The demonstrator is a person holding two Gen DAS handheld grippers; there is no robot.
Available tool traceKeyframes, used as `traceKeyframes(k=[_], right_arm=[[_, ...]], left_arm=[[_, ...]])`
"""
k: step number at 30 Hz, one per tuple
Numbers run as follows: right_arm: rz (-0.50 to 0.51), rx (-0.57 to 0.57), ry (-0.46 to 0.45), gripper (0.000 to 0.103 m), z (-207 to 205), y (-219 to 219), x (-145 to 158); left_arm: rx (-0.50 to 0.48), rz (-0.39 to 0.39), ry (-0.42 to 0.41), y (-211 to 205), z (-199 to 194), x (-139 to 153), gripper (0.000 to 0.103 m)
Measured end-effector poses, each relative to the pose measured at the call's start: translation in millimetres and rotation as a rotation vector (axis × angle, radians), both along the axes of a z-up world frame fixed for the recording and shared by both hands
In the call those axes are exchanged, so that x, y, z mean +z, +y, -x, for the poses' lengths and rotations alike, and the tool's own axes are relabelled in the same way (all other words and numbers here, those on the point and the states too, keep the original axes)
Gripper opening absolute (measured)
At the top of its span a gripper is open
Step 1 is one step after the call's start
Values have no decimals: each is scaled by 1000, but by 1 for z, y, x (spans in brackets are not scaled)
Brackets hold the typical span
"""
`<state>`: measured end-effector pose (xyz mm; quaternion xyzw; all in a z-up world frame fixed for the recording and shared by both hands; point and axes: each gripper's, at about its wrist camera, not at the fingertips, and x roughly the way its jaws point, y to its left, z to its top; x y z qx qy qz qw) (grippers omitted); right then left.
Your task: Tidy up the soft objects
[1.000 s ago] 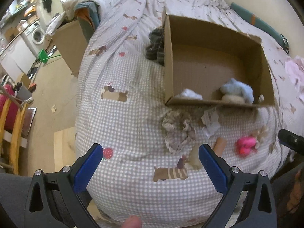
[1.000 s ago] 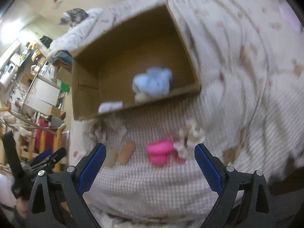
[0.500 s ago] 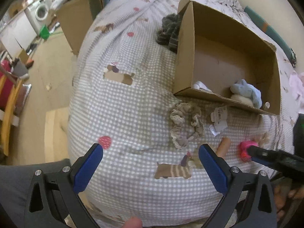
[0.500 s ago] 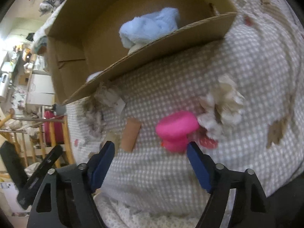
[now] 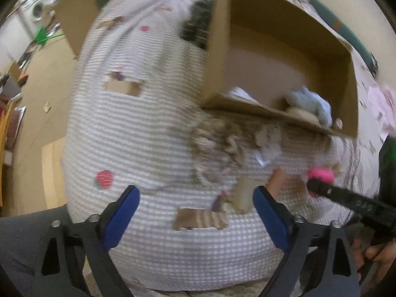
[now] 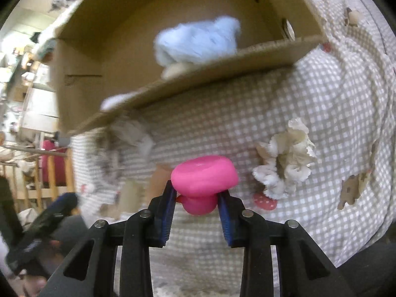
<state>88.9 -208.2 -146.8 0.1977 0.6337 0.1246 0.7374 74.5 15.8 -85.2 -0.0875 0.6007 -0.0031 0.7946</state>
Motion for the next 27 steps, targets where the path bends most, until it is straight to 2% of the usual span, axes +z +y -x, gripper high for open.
traceKeyframes(k=[2,4,5,9,11,13,15,18,21,27], right_arm=[[-21,2,-30,35,3,0,8],[-30,-1,-48,35,6,-3,13],[-33,-7,-52,35,8,-7,15],[-35,-33,-54,35,13,-20,18],[-36,-44,-55,35,14,-26,19],[-37,-55,-59,35,13,-25,18],[-43,-65,-61,35,13,-29,17],[-57,-69,-62,35,12,-35,21],[-66,-60,-68,35,14,-38,23],[-92,-38,-82,35,15,-35,30]], left_arm=[[-58,39,39,-16,-4,-10,80],[-98,114,98,-28,-9,-23,76],[-114,162,127,-34,-13,-30,66],[-121,181,161,-48,-26,-44,48],[-118,155,179,-54,-30,-50,21],[-107,145,182,-53,-32,-51,9],[-85,181,167,-50,-32,-45,7],[-93,177,134,-47,-28,-34,7],[-76,207,118,-38,-18,-24,7],[-65,198,57,-25,0,0,7]])
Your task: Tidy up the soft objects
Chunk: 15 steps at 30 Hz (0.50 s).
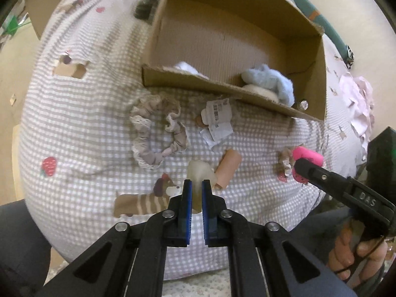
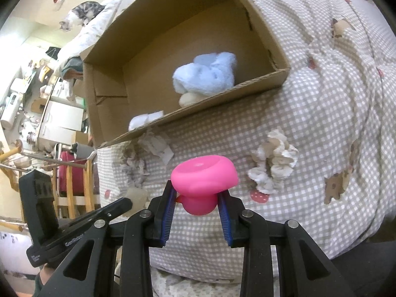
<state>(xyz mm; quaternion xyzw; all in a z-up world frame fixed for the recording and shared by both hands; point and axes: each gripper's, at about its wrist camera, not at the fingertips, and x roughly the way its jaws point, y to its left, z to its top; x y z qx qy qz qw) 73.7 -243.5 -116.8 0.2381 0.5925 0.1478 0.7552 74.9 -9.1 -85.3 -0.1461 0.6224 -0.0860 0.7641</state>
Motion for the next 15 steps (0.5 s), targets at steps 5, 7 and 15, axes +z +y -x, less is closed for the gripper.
traceKeyframes(k=[5,7,15], right_arm=[[-18,31,-22,35,0,10,5],[-36,35,-35,35,1,14,11],[-74,116,-177,35,-11,26,73]], left_arm=[[25,-6,-25,7,4,9,7],[32,-3,-45,8,3,16,7],[8,-9,-198,1,-20,80,7]])
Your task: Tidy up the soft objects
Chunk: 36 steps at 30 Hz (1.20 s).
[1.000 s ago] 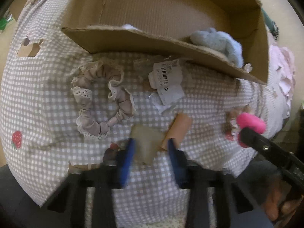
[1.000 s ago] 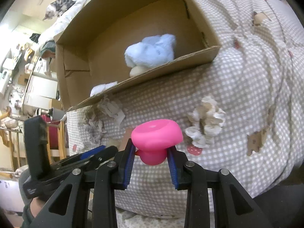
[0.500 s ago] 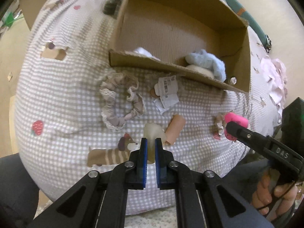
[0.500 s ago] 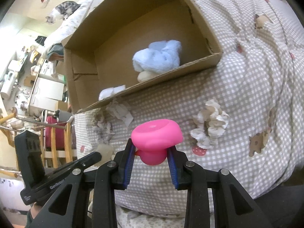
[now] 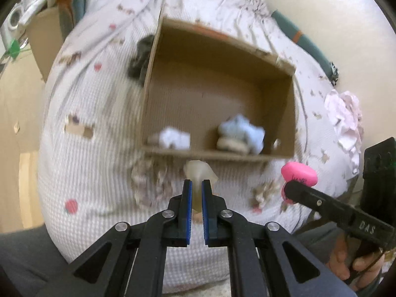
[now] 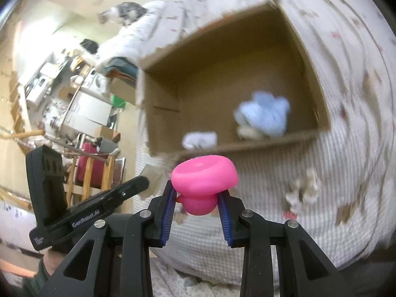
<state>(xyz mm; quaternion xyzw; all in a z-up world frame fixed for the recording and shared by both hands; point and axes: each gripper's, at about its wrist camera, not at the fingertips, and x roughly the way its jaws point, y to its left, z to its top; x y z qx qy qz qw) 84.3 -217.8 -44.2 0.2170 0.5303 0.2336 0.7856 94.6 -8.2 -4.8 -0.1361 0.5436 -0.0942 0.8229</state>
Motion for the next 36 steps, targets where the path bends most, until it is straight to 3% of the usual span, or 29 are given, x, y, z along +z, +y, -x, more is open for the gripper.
traceKeyframes(k=[5,8,12,15,18,21,28,36], right_arm=[[27,41,-80,35,-22,12,29],[51,50,-114,35,-40,18,37],[80,44,-154,35,-62,19,32],[115,28,-187,35,-69,16,13],[114,-12,-103,35,-76,13,-20],[106,25,-43,35,-81,22,-37],[155,108,-12,35,-83,41,-55],[152,99,48,35,-92,45,-69]], left_arm=[[-2,-89,-86,-1,-29,22,7],[1,-91,-84,-3,-53,24,7],[5,-124,-105,-5,-78,23,7],[-1,-188,-141,-9,-87,8,7],[7,-219,-125,-11,-91,-19,7],[5,-185,-83,-12,-95,-35,7],[-11,-215,-77,-22,-98,-42,8],[-14,-209,-58,-24,-101,-47,8]])
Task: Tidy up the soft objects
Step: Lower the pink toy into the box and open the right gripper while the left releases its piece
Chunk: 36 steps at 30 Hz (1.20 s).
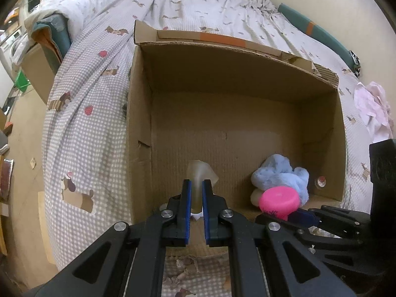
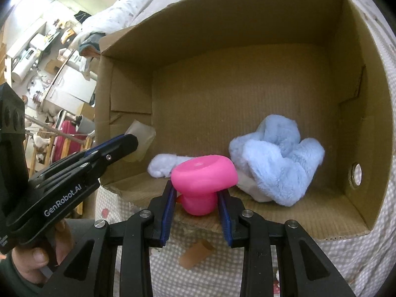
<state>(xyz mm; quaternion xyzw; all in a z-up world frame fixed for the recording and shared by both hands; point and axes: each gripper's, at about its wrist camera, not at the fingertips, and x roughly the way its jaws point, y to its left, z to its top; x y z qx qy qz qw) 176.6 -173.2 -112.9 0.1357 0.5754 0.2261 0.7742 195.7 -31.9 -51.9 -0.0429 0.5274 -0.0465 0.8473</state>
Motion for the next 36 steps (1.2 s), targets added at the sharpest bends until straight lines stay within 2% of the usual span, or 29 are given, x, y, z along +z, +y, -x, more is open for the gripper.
traceKeyframes(k=[7,23,31,33,36], right_arm=[[15,3,13,35,-1,0,-2],[-8,-10,15,35,-3,-4,0],[-24,-54,-12,35,-4,-18,9],[-23,-78,-26,36,-4,-25,13],[6,-91,-65,36,-2,-29,21]], left_arm=[[12,5,23,2,-1,-5,8],[-22,-7,2,-4,2,-3,8],[-49,22,34,-7,1,-5,17],[-44,-3,15,-8,3,-3,18],[-38,-44,-17,-8,5,3,38]])
